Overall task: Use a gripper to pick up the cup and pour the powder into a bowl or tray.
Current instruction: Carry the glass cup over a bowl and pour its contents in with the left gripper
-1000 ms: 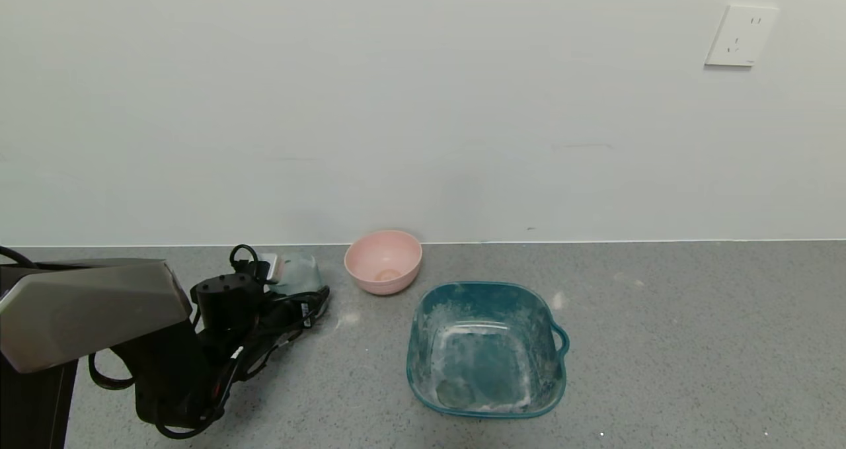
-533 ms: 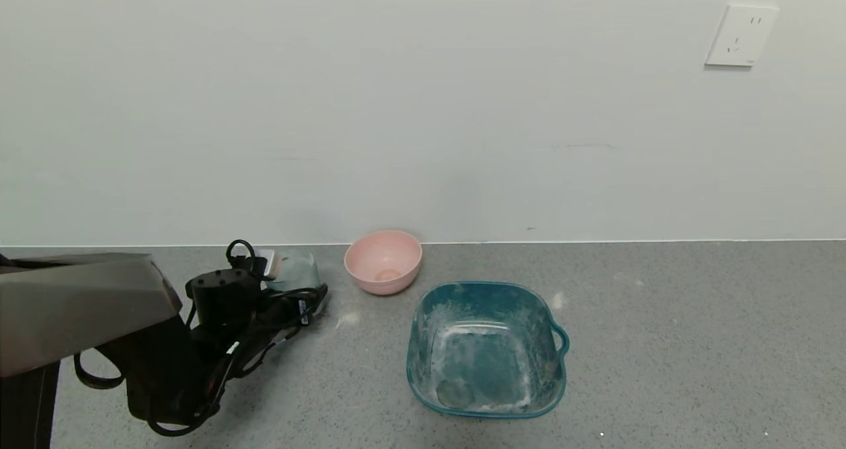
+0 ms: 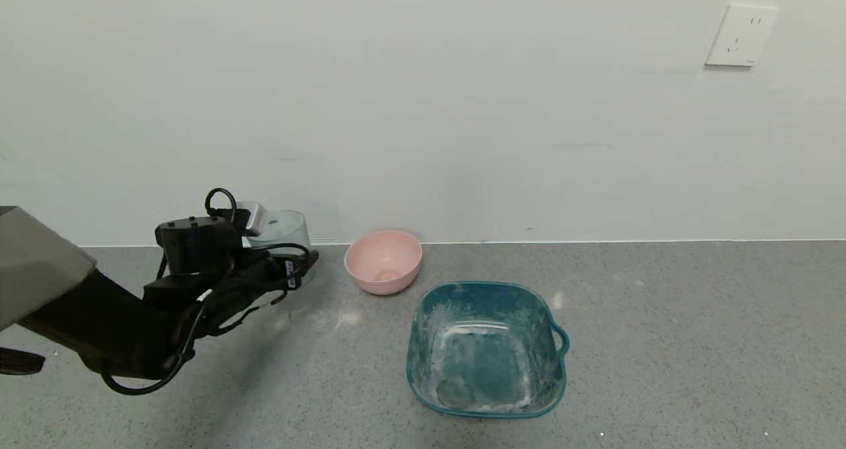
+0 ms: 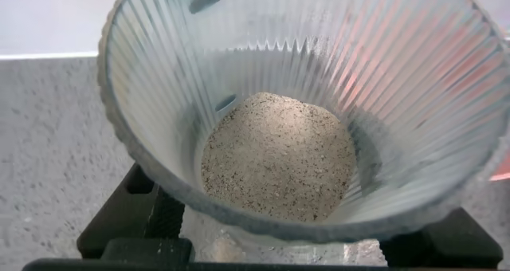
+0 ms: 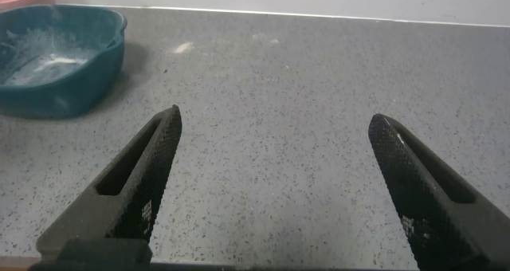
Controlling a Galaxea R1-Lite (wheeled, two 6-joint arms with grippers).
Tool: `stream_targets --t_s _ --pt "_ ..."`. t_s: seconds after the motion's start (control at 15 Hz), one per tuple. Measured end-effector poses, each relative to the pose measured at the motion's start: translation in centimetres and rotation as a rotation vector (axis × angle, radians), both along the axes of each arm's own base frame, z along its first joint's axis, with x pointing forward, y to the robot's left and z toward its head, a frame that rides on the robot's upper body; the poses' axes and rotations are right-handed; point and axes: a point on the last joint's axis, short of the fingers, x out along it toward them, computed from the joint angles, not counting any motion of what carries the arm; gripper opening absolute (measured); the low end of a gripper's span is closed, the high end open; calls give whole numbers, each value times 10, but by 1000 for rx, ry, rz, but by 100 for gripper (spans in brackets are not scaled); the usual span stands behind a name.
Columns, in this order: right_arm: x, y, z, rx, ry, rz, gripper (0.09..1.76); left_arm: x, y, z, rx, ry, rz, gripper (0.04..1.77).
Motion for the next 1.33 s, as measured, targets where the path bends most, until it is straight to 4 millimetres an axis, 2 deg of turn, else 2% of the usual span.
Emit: stream_targets --t_s 0.2,0.53,1.0,1.33 --pt "0 0 0 0 0 0 171 -2 -11 24 11 -34 -34 130" --pt "0 0 0 0 0 0 171 -9 -43 45 59 -58 -107 130" --pt "0 0 0 0 0 0 171 -19 -94 58 138 -76 -201 130" --pt "0 0 0 0 0 0 171 -33 -137 65 272 -112 -289 130"
